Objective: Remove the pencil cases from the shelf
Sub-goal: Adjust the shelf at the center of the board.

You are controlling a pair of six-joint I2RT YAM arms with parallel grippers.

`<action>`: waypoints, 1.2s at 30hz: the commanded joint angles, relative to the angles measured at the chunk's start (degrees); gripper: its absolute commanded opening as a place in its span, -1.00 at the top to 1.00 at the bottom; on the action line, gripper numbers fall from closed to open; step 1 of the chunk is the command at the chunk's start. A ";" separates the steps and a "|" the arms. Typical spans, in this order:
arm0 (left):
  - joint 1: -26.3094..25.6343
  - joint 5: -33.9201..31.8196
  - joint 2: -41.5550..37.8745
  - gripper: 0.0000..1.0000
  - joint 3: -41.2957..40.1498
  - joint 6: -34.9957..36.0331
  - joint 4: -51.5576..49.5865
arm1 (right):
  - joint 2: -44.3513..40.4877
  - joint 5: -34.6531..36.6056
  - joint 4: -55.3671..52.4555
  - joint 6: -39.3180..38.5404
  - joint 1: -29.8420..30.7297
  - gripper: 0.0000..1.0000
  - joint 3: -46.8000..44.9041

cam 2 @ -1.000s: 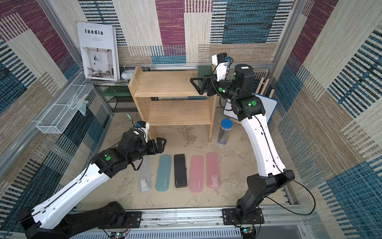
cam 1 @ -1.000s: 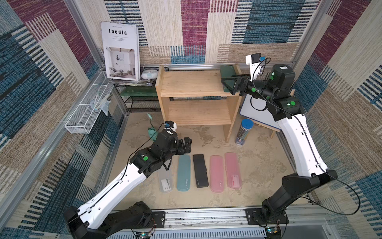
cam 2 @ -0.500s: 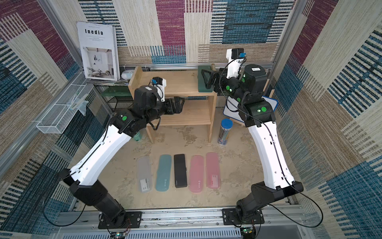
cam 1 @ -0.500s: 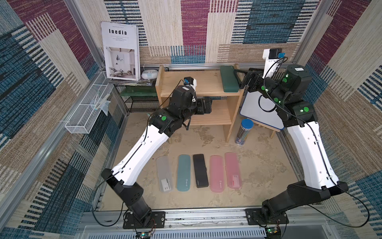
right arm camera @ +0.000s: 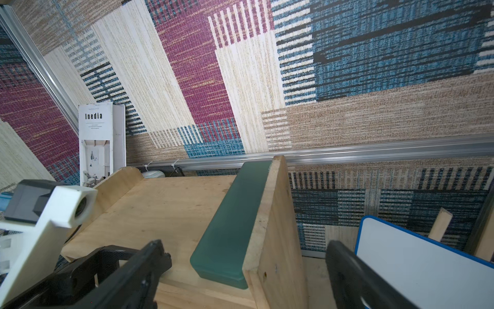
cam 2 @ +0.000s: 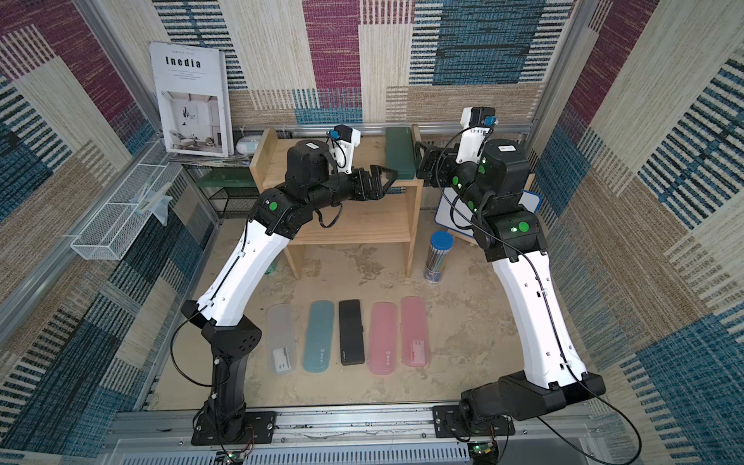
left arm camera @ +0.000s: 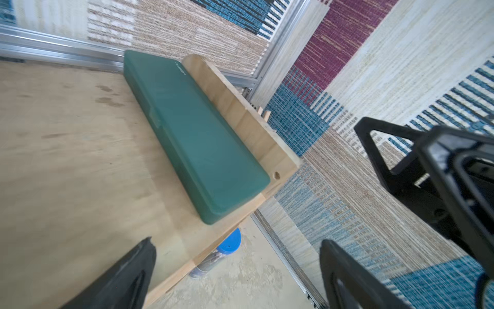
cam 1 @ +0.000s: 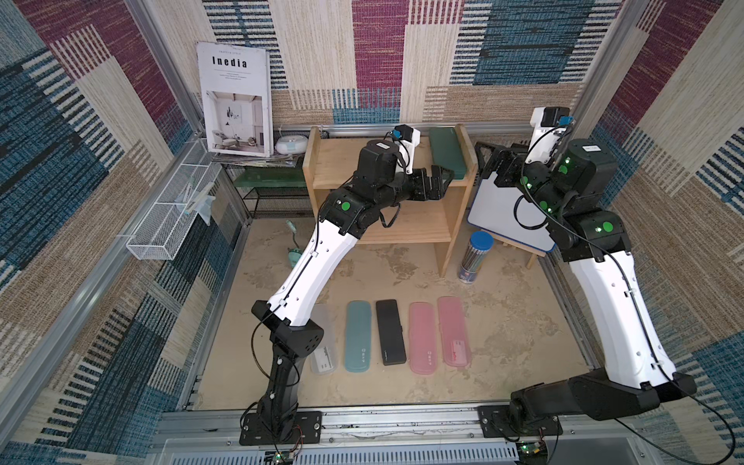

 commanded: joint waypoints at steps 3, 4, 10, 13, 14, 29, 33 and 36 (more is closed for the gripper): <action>-0.94 -3.57 3.87 -0.99 2.02 4.81 1.50 | -1.68 2.01 3.40 -0.61 -0.19 -0.99 -3.04; -1.37 -5.96 4.39 -0.99 1.98 6.13 1.57 | -1.96 1.92 3.72 -0.50 -0.19 -0.99 -3.88; -5.14 -25.31 7.91 -0.99 1.40 15.36 2.99 | -3.04 1.89 4.59 -0.53 -0.26 -0.99 -6.99; -5.82 -32.88 8.82 -0.99 1.00 16.48 3.24 | -3.67 1.01 5.62 -1.07 -0.29 -0.99 -9.24; -5.88 -35.11 8.48 -0.99 0.48 16.49 2.89 | -3.63 0.38 5.62 -1.03 -0.28 -0.99 -9.68; -5.82 -33.96 -25.64 -0.99 -45.62 19.86 28.18 | 1.22 0.89 8.87 -7.88 4.62 -0.99 -9.42; -5.35 -33.33 -31.82 -0.99 -50.32 20.56 28.61 | 4.99 12.40 11.07 -14.97 12.77 -0.99 -8.21; -4.44 -32.90 -35.34 -0.99 -54.09 20.71 29.06 | 7.71 20.52 13.27 -17.35 16.42 -0.99 -6.68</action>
